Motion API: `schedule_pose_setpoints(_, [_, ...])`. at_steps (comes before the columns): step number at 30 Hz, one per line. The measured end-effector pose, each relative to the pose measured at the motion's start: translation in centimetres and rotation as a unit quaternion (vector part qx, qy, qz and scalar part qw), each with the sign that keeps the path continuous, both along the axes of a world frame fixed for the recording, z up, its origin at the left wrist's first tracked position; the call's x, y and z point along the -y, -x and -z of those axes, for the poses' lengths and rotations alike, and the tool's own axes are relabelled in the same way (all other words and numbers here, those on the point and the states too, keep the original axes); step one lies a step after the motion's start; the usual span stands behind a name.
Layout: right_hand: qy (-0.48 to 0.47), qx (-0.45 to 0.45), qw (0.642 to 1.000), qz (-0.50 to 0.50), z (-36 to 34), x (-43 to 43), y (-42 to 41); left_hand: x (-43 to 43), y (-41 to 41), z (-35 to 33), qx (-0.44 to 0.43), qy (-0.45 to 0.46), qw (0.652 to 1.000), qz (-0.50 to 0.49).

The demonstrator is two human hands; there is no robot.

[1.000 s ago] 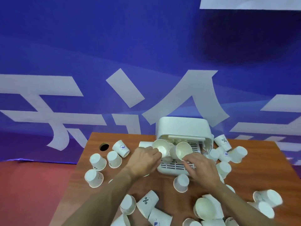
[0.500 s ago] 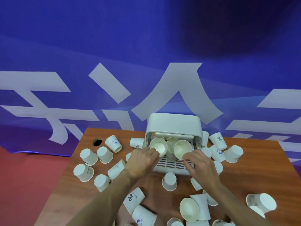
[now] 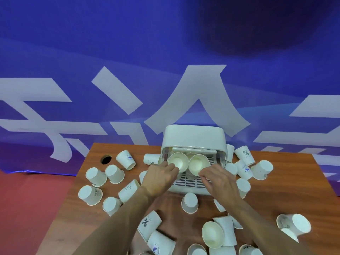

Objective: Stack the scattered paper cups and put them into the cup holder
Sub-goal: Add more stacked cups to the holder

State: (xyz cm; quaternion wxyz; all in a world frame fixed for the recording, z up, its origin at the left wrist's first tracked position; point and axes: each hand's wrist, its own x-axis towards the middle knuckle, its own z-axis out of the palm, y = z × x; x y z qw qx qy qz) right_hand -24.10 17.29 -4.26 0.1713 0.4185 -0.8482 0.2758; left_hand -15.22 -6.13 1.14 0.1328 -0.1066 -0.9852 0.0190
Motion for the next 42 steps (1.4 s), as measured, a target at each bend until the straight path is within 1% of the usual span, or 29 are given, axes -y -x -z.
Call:
schedule_pose_setpoints(6, [-0.002,-0.025,0.999,0.025,1.3,0.0,-1.4,0.2,-0.4,2.1,0.018,-0.018,1.000,-0.012])
schedule_pose_setpoints(12, [0.019,-0.026,0.998,0.052,2.6,-0.1,-1.6,0.8,-0.9,3.4,0.014,-0.064,0.998,-0.018])
schedule_pose_setpoints(18, [0.009,-0.023,0.998,0.059,3.8,0.6,-0.9,1.0,-0.5,3.8,0.019,-0.057,0.997,-0.050])
schedule_pose_setpoints(29, [-0.028,0.016,0.998,0.058,4.4,1.8,-1.1,1.6,-0.1,4.3,0.042,-0.027,0.997,-0.062])
schedule_pose_setpoints(33, [-0.041,0.046,0.995,0.072,4.6,2.1,-0.9,2.1,0.3,4.8,0.053,-0.031,0.997,-0.051])
schedule_pose_setpoints(42, [-0.054,0.044,0.995,0.073,5.3,2.2,-1.0,1.9,1.1,6.1,0.046,-0.042,0.997,-0.054])
